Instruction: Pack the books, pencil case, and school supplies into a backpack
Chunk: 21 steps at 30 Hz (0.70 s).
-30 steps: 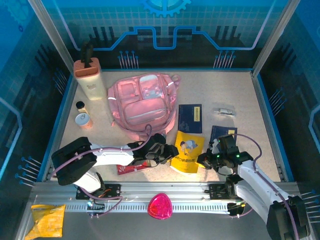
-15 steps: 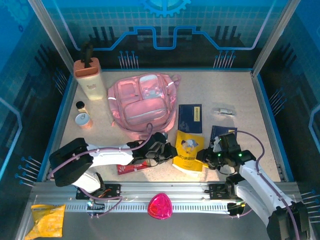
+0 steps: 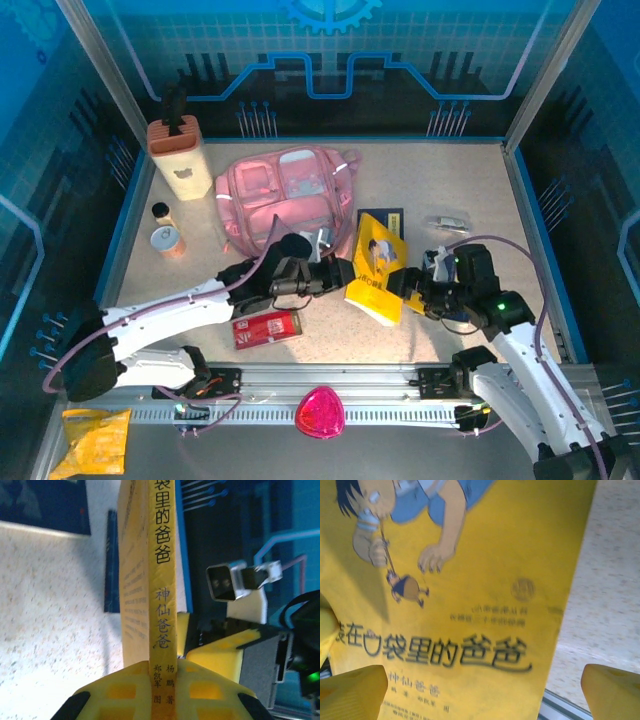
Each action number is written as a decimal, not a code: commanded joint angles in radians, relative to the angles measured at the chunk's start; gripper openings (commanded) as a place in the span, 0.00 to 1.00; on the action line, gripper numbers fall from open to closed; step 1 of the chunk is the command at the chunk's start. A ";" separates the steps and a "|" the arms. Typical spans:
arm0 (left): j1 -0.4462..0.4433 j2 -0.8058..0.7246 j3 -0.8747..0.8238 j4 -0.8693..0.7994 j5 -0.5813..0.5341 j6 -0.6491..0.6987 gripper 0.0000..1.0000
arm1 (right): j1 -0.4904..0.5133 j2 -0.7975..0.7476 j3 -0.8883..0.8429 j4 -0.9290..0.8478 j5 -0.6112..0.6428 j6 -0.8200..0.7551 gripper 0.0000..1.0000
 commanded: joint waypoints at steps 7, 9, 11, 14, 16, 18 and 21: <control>0.032 -0.015 0.178 0.113 0.011 0.051 0.00 | -0.014 0.047 0.084 0.205 -0.175 0.147 1.00; 0.033 0.000 0.188 0.158 0.010 0.046 0.00 | -0.013 0.054 0.071 0.309 -0.213 0.212 1.00; 0.039 0.014 0.184 0.184 0.009 0.037 0.00 | -0.014 0.054 0.072 0.400 -0.241 0.272 0.99; 0.066 0.012 0.177 0.135 0.003 0.051 0.00 | -0.017 0.046 0.116 0.407 -0.246 0.279 1.00; 0.082 -0.002 0.138 0.160 -0.003 0.042 0.00 | -0.020 0.048 0.116 0.418 -0.258 0.300 1.00; 0.094 -0.005 0.120 0.166 0.004 0.039 0.00 | -0.024 0.047 0.086 0.497 -0.284 0.369 1.00; 0.102 -0.013 0.112 0.106 -0.007 0.081 0.00 | -0.029 0.033 0.092 0.534 -0.284 0.393 1.00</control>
